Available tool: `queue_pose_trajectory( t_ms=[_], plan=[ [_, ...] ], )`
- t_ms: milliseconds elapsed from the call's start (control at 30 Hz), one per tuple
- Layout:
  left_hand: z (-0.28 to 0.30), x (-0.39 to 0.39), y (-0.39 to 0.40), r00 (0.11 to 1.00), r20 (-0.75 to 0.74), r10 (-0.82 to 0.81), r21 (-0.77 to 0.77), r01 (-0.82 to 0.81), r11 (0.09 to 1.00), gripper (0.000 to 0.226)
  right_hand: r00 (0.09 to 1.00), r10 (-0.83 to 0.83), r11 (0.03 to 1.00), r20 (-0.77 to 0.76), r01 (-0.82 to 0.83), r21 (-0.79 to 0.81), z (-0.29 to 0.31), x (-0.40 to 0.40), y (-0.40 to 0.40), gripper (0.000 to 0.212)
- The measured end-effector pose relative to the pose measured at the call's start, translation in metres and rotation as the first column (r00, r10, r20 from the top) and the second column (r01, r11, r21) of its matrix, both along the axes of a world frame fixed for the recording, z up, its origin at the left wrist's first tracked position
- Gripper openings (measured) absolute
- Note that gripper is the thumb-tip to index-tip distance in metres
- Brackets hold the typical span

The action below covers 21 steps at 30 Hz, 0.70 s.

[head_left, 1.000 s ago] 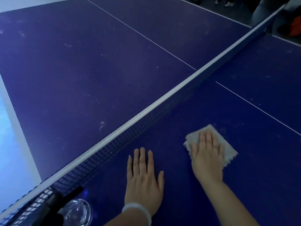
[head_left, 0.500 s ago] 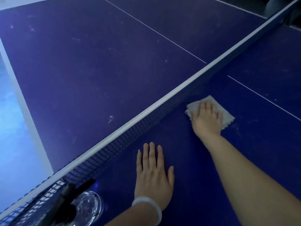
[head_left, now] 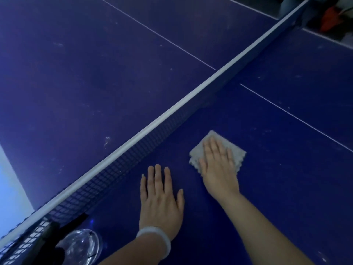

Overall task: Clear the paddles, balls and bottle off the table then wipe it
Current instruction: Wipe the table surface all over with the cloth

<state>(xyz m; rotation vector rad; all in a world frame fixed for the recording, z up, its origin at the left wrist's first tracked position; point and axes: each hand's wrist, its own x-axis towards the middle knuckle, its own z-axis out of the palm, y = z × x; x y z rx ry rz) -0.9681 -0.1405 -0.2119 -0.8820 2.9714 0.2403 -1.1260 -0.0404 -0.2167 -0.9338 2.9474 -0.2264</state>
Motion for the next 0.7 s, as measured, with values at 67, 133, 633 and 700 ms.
queue_pose_trajectory(
  t_ms=[67, 133, 633, 700],
  plan=[
    [0.001, 0.0, 0.0, 1.0, 0.018, 0.004, 0.006, -0.004, 1.0, 0.07, 0.999, 0.039, 0.999, 0.001, -0.039, 0.029, -0.001, 0.007, 0.024, 0.059],
    [0.002, 0.002, 0.001, 0.999, 0.036, -0.002, 0.015, 0.001, 1.0, 0.073, 0.995, -0.103, 0.993, -0.009, 0.103, 0.054, 0.0, 0.0, 0.047, 0.061],
    [-0.001, -0.134, 0.01, 0.991, -0.004, -0.135, 0.043, 0.135, 0.99, 0.069, 0.964, -0.263, 0.96, -0.042, 0.265, 0.093, 0.002, -0.016, 0.074, 0.063],
    [-0.007, -0.136, 0.013, 0.992, -0.013, -0.123, 0.01, 0.123, 0.992, 0.069, 0.937, -0.341, 0.933, -0.07, 0.347, 0.091, 0.003, -0.015, 0.072, 0.061]
  ],
)
